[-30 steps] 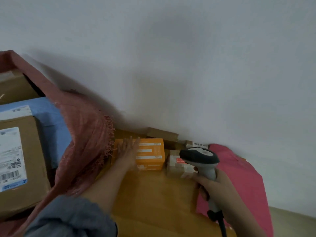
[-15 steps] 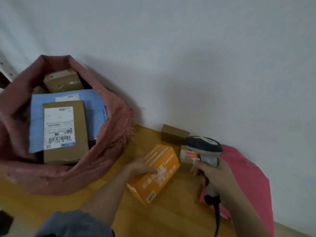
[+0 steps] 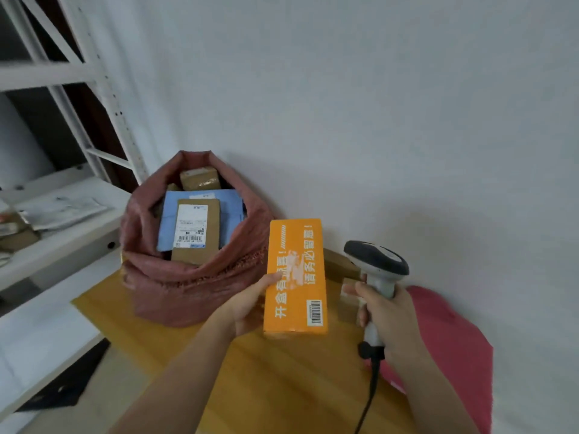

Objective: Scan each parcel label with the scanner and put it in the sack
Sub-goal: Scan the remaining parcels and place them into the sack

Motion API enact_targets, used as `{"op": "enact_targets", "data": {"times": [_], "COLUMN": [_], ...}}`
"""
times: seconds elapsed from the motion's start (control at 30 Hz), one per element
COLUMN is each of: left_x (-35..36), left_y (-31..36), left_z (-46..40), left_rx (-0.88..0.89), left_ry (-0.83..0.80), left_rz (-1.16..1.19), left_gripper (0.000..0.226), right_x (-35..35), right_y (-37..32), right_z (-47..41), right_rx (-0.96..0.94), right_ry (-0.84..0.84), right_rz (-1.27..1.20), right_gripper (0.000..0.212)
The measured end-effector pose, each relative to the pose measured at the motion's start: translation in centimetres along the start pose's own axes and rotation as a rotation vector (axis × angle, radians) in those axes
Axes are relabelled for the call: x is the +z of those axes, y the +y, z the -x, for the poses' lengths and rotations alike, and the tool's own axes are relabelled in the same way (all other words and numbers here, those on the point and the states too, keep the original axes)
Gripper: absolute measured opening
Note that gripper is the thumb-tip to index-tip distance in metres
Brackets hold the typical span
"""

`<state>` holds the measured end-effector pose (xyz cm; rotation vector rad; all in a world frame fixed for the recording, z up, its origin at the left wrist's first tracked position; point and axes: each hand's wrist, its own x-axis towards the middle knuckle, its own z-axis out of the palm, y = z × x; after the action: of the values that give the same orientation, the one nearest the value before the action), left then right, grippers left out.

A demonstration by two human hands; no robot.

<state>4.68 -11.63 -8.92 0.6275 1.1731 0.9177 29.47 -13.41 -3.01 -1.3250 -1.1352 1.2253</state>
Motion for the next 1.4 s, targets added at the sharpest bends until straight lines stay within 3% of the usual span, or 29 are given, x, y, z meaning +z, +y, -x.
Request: {"op": "enact_targets", "data": {"times": [0.27,0.4,0.53,0.63,0.73,1.0,1.13,1.3,1.4], "left_x": [1.6,2.2,2.4,2.0,1.6,0.5,-1.4,-5.0,-7.0], "left_y": [1.8,3.7,5.6,6.5,7.2,8.3,10.1,11.4,11.6], "left_z": [5.2,6.6,7.6,7.8,7.6,8.8,8.7,8.1,8.0], "left_rx": [0.168,0.189,0.215,0.248,0.259,0.293,0.416,0.519,0.526], "left_ry": [-0.148,-0.249,-0.308,-0.294,-0.202,-0.291,-0.115,0.21,0.352], "left_rz": [0.372,0.464,0.526,0.501,0.309,0.222,0.11,0.151,0.171], "left_gripper": [0.056,0.064,0.076,0.058,0.046,0.065,0.058,0.03,0.049], "right_x": [0.5,0.9,2.4,3.8,4.5,6.6,7.2,7.3,7.2], "right_y": [-1.9,-3.6,-5.1,-5.7,-6.1,-7.2,-8.9,-12.9,-14.7], "right_z": [2.6,2.8,3.3,3.8,3.8,3.4,3.3,4.4,5.3], "right_rx": [-0.074,-0.133,-0.134,-0.156,-0.22,-0.286,-0.31,-0.294,-0.278], "right_ry": [0.018,0.128,0.068,0.085,0.069,0.06,-0.01,-0.304,-0.423], "right_rz": [-0.017,-0.046,-0.028,-0.055,-0.065,0.137,0.218,0.345,0.408], "right_gripper": [0.014,0.021,0.041,0.048,0.04,0.034,0.016,0.008,0.016]}}
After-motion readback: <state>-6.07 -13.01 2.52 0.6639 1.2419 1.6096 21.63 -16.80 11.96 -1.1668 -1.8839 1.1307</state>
